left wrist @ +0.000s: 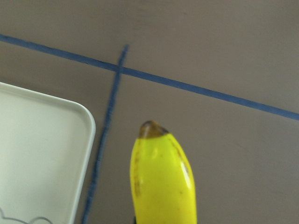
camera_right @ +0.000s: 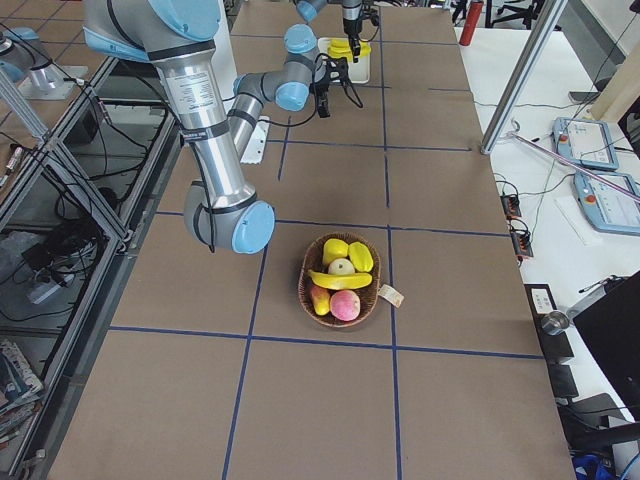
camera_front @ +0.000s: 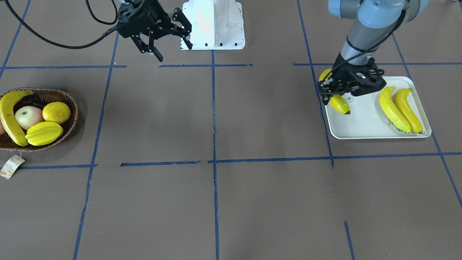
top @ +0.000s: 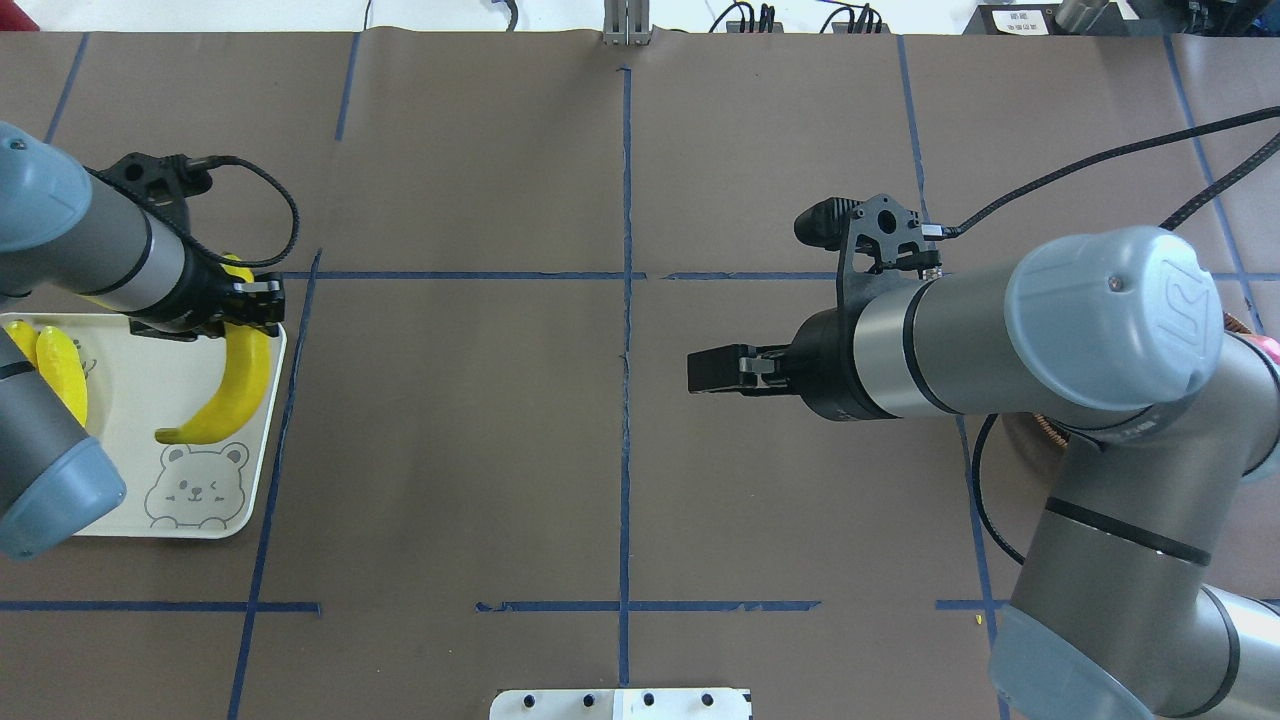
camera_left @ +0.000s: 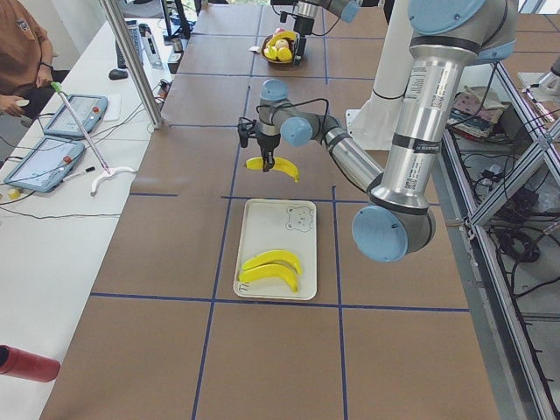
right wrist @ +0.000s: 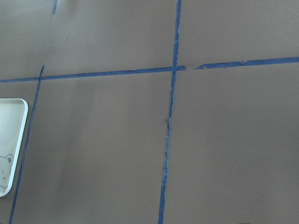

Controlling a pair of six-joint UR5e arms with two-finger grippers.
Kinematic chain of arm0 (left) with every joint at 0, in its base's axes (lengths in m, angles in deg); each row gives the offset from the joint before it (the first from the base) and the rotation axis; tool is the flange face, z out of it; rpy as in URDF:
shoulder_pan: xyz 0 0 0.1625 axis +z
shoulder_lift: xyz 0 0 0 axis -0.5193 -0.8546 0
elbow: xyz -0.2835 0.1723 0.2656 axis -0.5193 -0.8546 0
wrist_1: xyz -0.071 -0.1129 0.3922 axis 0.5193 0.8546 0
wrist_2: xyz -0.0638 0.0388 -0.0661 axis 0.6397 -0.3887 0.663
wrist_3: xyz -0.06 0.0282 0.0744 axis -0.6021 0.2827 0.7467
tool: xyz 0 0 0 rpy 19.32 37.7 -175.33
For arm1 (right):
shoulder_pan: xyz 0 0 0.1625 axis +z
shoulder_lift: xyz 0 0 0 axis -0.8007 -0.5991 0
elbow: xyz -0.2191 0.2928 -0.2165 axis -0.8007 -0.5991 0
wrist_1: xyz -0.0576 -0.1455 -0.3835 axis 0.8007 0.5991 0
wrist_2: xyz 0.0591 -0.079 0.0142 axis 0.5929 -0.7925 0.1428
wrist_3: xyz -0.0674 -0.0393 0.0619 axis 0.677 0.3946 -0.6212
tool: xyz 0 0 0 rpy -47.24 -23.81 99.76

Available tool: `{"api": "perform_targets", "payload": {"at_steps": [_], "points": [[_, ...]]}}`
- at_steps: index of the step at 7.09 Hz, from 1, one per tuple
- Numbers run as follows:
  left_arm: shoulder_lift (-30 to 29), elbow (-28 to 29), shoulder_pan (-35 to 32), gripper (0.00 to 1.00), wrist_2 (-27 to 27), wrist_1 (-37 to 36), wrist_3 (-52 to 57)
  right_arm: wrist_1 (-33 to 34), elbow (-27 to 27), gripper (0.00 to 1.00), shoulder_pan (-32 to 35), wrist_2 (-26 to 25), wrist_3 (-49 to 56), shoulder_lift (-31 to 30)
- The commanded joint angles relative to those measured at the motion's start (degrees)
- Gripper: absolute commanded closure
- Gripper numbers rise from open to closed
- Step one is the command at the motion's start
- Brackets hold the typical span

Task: Transfer all bananas from basket to plate

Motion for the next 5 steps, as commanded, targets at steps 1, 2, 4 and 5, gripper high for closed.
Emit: {"api": "perform_targets", "payload": {"at_steps": [1,2,4,5], "points": [[2.96,5.06,-1.62,1.00,0.05,0.15,1.32,-0.01,-0.13,0.00,0.20,-0.08,-0.04,-0.25],[4.53,5.51,-1.70,1.00,0.05,0.15,1.32,-0.02,-0.13,0.00,0.20,-0.16,-0.04,-0.25],[5.16,9.88,-1.97,1.00,-0.03,0.42,1.41,-0.02,-0.05,0.00,0.20,-0.16,-0.04,-0.16],[5.16,12.26,-1.97,1.00,-0.03,0.59,1.49,-0.02,-0.05,0.00,0.11,-0.16,-0.04,-0.16]]}}
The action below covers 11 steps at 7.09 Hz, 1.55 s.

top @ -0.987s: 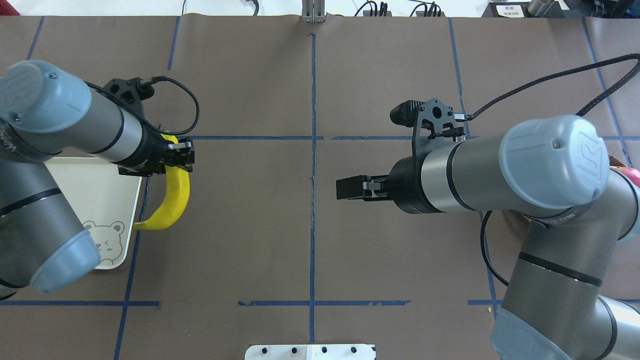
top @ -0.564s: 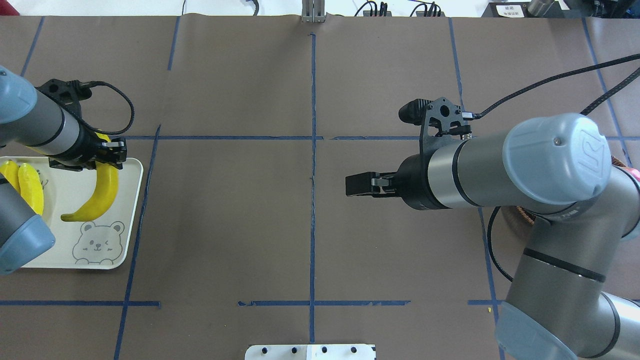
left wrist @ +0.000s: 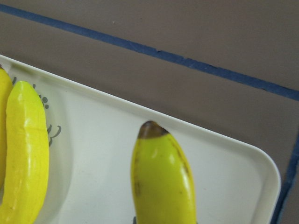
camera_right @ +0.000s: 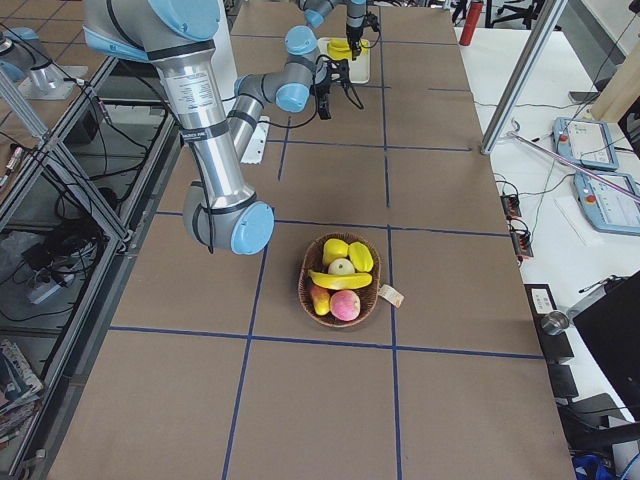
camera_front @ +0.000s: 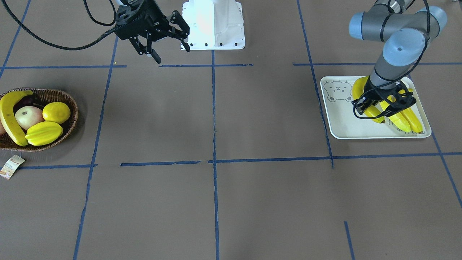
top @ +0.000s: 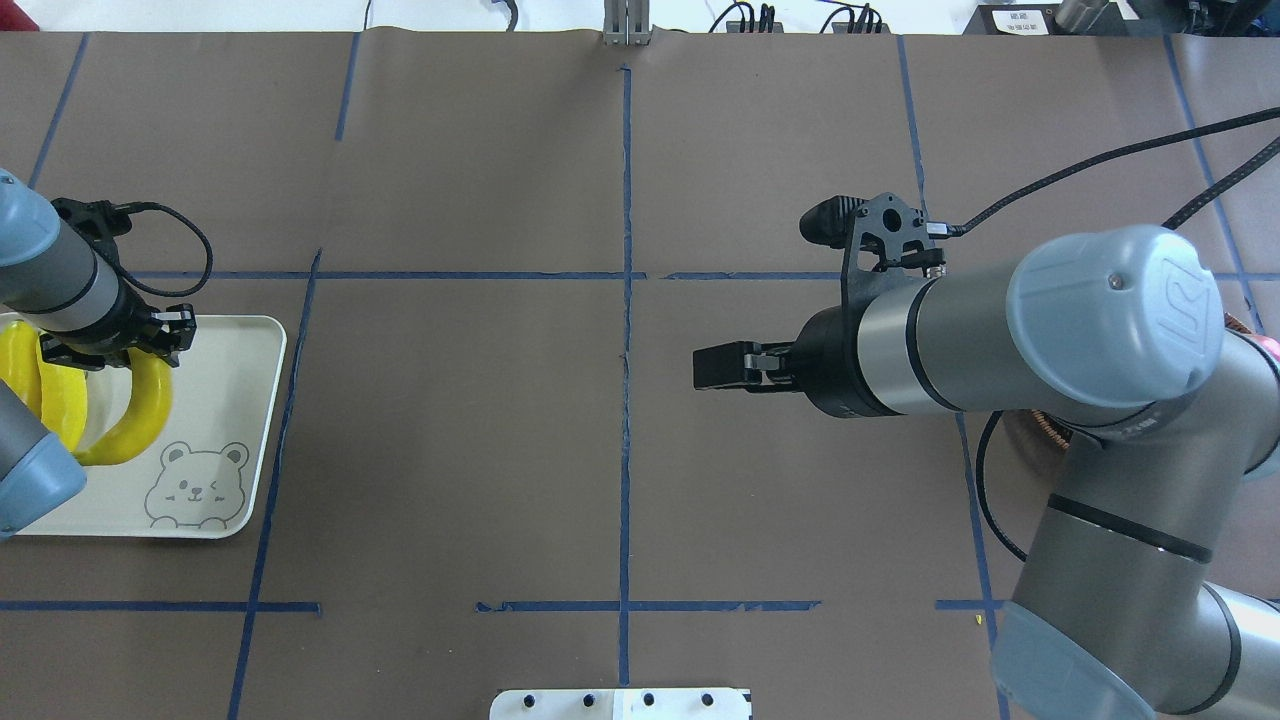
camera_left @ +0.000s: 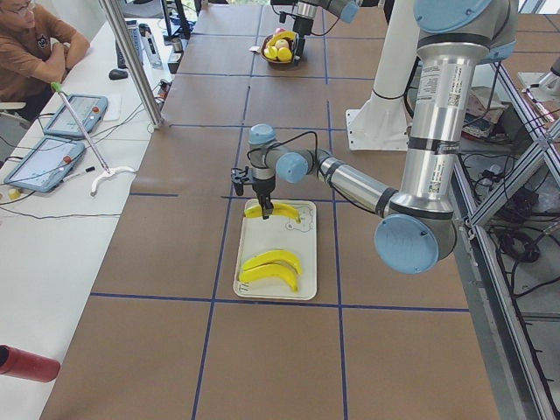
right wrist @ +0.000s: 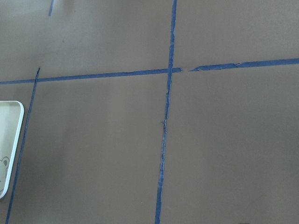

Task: Transfer all bananas from basket to plate

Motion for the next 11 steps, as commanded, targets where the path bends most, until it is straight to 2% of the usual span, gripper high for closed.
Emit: {"api": "perform_targets", "payload": {"at_steps": [1,2,3,4,5,7,9,11], "points": [[0.21,4.76,-0.31,1.00,-0.01,0.19,0.23,0.00,0.10,0.00,0.02,-0.09,0.00,0.12],[0.21,5.57,-0.49,1.00,-0.01,0.19,0.32,0.00,0.10,0.00,0.02,-0.09,0.00,0.21],[0.21,5.66,-0.92,0.92,-0.01,0.28,0.75,0.00,0.18,0.00,0.02,-0.09,0.00,0.30],[0.21,5.66,-1.45,0.31,-0.01,0.36,0.93,0.00,0.19,0.00,0.11,-0.09,0.00,0.30],[0.21,5.75,-1.63,0.01,-0.10,0.97,1.02,0.00,0.19,0.00,0.20,-0.09,0.00,0.30],[0.12,4.62,-2.24,0.00,0.08,1.59,0.93,0.00,0.19,0.00,0.63,0.08,0.00,0.04],[-0.93,-2.48,-3.39,0.00,0.52,1.25,0.67,1.31,0.19,0.00,2.82,1.04,0.79,-1.62],[-4.78,-4.18,-2.95,0.00,0.60,1.77,0.23,7.44,0.19,0.00,6.33,1.93,1.93,-3.21]]}}
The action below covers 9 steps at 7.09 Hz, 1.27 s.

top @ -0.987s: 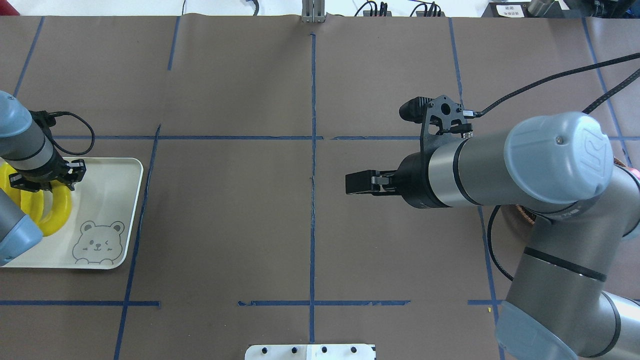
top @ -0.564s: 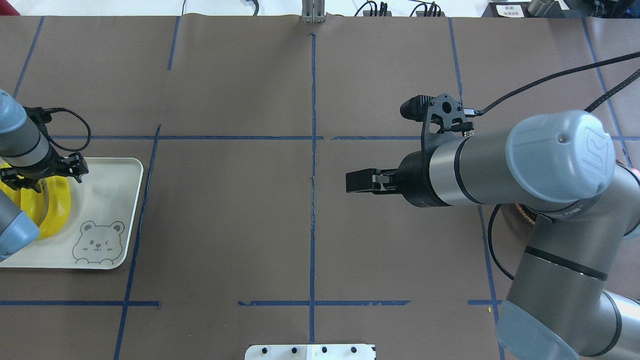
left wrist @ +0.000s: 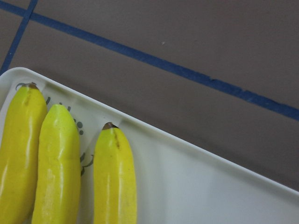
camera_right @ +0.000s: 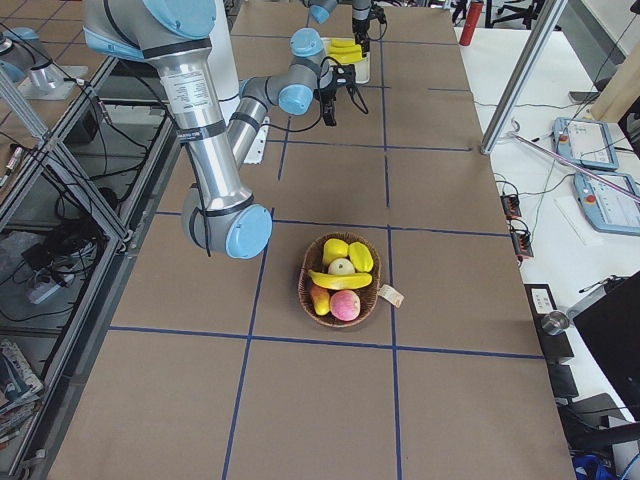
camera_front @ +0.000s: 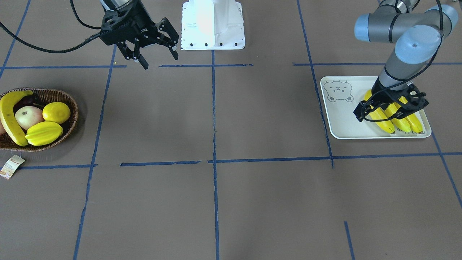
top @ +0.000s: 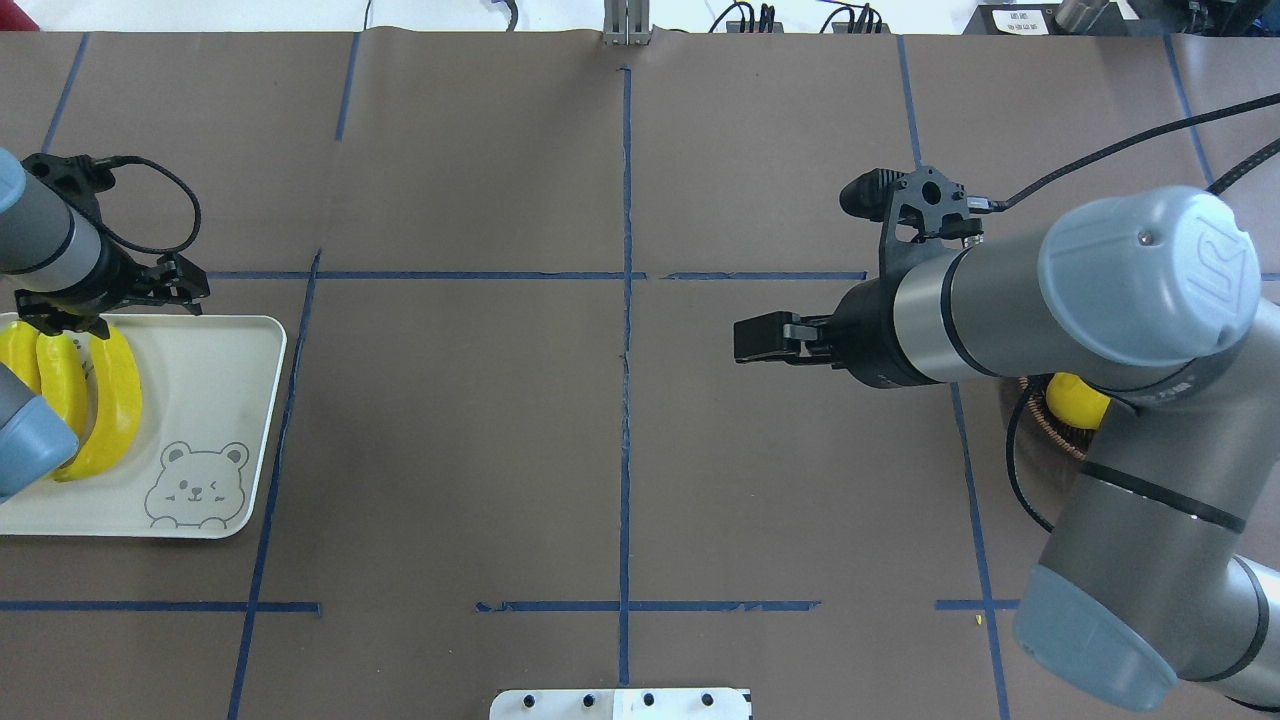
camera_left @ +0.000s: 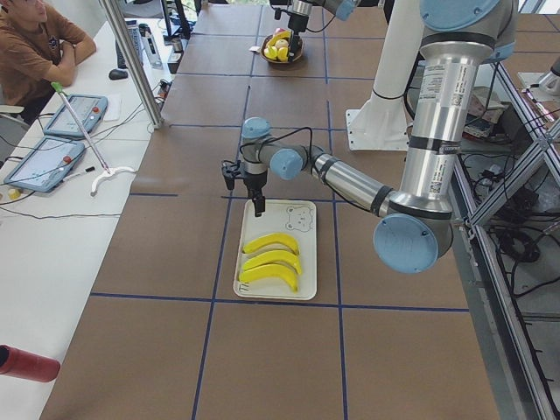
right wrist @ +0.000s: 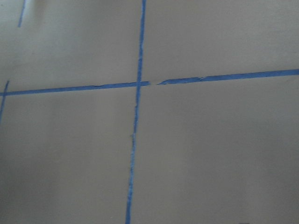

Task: Transfer all bananas from basket to plate

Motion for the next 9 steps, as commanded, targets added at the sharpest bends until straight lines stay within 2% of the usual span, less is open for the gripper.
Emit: {"api": "perform_targets", "payload": {"at_steps": [1,2,4,6,8,9], "points": [[-4.98,-1.17,1.58,0.00,0.11,-0.20,-0.39,5.49,0.26,0.00,3.68,0.45,4.46,-3.46],[-5.18,-1.17,3.60,0.00,-0.32,-0.12,-0.65,5.51,1.57,0.00,6.57,1.14,6.85,-7.83],[-7.62,-1.17,4.93,0.00,-0.50,-0.03,-3.98,4.20,2.54,0.00,13.24,6.14,14.73,-14.87],[-9.74,-1.35,6.16,0.00,0.03,0.06,-4.17,-2.45,1.15,0.00,19.92,12.36,18.38,-23.04],[-10.89,-1.34,6.96,0.00,0.02,-0.12,-6.18,-11.06,-5.68,0.00,27.05,23.43,19.70,-27.11],[-10.98,-1.43,6.96,0.00,0.03,0.14,-6.28,-17.97,-10.76,0.00,28.12,24.69,19.62,-28.78]]}}
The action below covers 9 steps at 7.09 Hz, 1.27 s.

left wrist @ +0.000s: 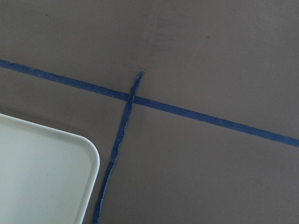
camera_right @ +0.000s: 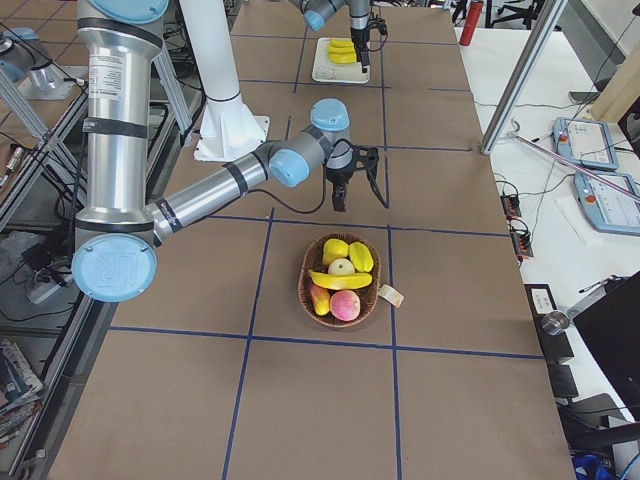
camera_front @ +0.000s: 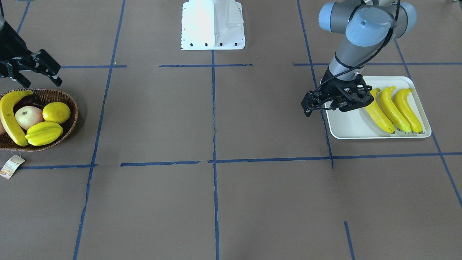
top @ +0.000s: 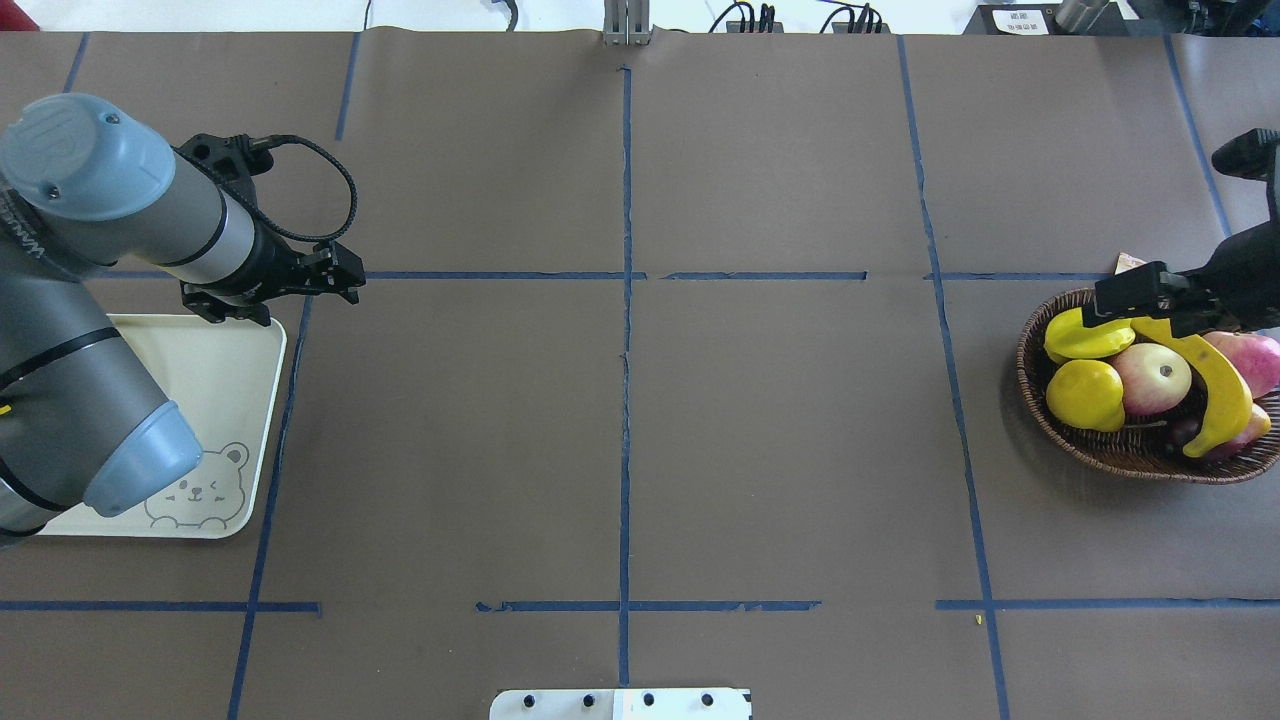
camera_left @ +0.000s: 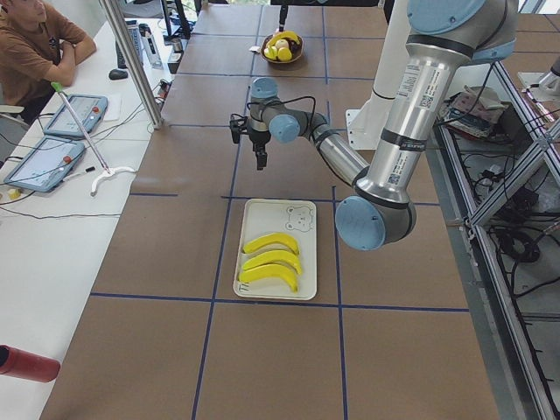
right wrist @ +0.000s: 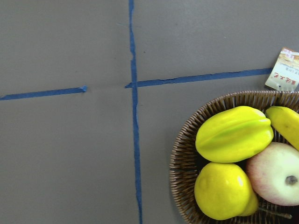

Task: Transfer all bananas from basket to plate

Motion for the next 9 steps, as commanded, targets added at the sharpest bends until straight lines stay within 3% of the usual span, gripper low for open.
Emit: {"api": "perform_targets", "payload": {"at_steps": [1,2,3,9], "points": [[-0.31,-0.34,0.15,0.00,0.02,0.27,-0.59,-14.29,-10.40,0.00,4.19,5.85,0.31,-4.20],[-0.31,-1.13,0.15,0.00,0.02,0.27,-0.94,-19.76,-15.32,0.00,6.82,7.27,1.18,-4.82],[-0.31,-1.48,0.33,0.00,0.02,0.18,-1.73,-20.51,-19.03,0.00,9.72,8.59,5.71,-5.35],[-0.23,-2.10,1.64,0.00,-0.42,0.18,-2.97,-20.69,-22.93,0.00,8.88,7.46,7.43,-6.41]]}}
